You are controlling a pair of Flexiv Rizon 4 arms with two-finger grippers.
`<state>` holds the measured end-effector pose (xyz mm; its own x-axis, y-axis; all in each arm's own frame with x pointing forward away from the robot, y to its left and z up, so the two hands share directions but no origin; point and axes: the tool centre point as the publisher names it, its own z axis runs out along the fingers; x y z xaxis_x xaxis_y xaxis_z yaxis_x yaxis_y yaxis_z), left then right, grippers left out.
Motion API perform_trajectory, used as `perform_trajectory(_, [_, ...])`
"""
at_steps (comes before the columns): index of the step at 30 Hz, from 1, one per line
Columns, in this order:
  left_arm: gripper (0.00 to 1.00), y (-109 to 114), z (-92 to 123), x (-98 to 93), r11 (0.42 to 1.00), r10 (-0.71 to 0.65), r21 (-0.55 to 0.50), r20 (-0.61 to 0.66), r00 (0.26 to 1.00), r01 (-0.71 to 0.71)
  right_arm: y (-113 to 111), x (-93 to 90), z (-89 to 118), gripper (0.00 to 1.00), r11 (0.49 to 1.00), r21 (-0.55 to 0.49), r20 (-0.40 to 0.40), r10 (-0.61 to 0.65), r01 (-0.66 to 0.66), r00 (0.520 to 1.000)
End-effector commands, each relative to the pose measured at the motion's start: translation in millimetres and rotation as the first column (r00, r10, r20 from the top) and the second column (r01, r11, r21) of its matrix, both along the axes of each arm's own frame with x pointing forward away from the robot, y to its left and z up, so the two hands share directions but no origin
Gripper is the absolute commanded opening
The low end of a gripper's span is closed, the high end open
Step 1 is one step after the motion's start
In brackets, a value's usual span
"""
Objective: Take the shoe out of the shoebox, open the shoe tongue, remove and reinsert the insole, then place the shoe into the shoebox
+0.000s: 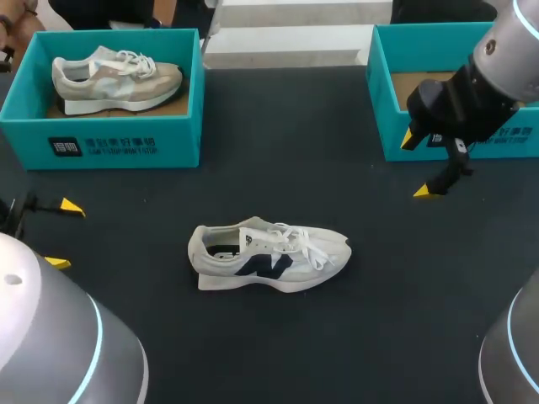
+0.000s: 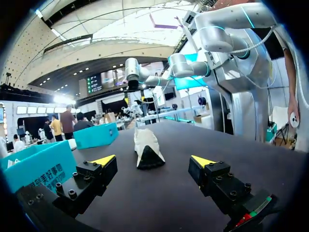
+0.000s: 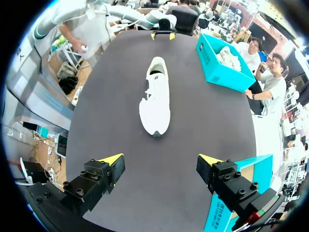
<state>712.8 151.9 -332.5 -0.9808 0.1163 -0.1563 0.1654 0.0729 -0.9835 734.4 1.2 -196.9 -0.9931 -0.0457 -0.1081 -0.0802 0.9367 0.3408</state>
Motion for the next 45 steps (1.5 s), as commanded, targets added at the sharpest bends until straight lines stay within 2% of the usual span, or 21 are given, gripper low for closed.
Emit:
perform_trajectory(1, [1.0,-1.5,6.6,-2.5,0.998,0.02,0.062,-0.036,0.999,-0.018,0.7,0.7,-1.2,1.0,1.0,-0.001,-0.001,0.0,0.0,1.0])
perform_trajectory(3, [1.0,-1.1,4.1,-3.3,0.996,0.017,0.091,-0.052,0.999,-0.012,0.7,0.7,-1.2,1.0,1.0,-0.001,-0.001,0.0,0.0,1.0])
perform_trajectory(7, [1.0,-0.6,-0.1,-2.7,0.996,0.048,0.077,-0.075,0.996,-0.042,0.7,0.7,-1.2,1.0,1.0,-0.001,-0.001,0.0,0.0,1.0])
perform_trajectory(17, [1.0,1.6,-24.8,-1.2,0.981,0.161,0.126,-0.114,0.98,-0.147,0.7,0.7,-1.2,1.0,1.0,-0.001,-0.001,0.0,0.0,1.0])
perform_trajectory(27, [1.0,4.8,-50.5,-2.8,0.975,0.173,0.166,-0.154,0.973,-0.147,0.7,0.7,-1.2,1.0,1.0,-0.001,-0.001,0.0,0.0,1.0])
perform_trajectory(45, [1.0,3.7,-52.7,-2.8,0.973,0.186,0.163,-0.145,0.972,-0.162,0.7,0.7,-1.2,1.0,1.0,-0.001,-0.001,0.0,0.0,1.0])
